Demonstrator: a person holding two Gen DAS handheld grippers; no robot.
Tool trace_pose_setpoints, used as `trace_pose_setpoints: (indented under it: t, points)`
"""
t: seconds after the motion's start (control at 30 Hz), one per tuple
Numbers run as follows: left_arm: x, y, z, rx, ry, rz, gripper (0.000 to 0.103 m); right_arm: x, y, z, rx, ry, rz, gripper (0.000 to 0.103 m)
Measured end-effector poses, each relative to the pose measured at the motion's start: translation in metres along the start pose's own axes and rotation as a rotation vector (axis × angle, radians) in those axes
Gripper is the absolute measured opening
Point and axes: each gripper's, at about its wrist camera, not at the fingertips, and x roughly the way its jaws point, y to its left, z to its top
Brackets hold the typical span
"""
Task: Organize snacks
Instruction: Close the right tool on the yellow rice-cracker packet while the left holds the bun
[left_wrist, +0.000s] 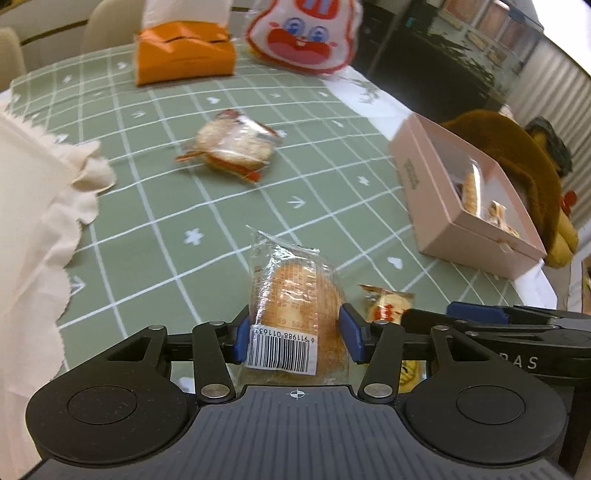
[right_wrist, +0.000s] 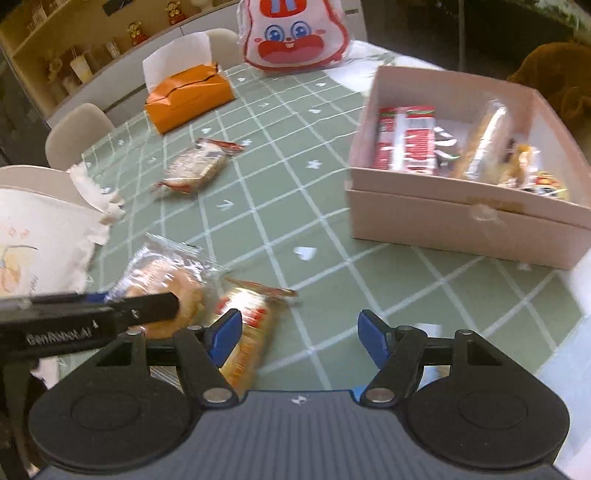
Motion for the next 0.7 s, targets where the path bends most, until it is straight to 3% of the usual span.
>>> trace_pose_setpoints:
  t: [0.13,0.23,0.3,0.37,0.43,0.7]
  points:
    - [-0.002,0.008,0.000,-0.034,-0.014,0.016,0.055,0.010,0.015,0.009,-0.012,0.007,0.038,0.070]
    - [-0.003,0.011,0.001,-0.049,-0.016,0.020,0.055,0.021,0.022,0.013,-0.029,0.017,0.011,0.069]
    - [-0.003,0.011,0.001,-0.050,-0.015,0.019,0.055,0.025,0.024,0.013,-0.049,0.021,-0.006,0.065]
    - [-0.003,0.010,0.000,-0.048,-0.015,0.020,0.054,0.025,0.026,0.014,-0.074,0.027,-0.009,0.054]
    - [-0.003,0.009,0.000,-0.046,-0.013,0.015,0.054,0.023,0.026,0.012,-0.095,0.037,0.001,0.053]
    - [0.000,-0.008,-0.005,-0.013,0.014,-0.037,0.053,0.002,0.006,-0.004,-0.171,-0.004,-0.095,0.053]
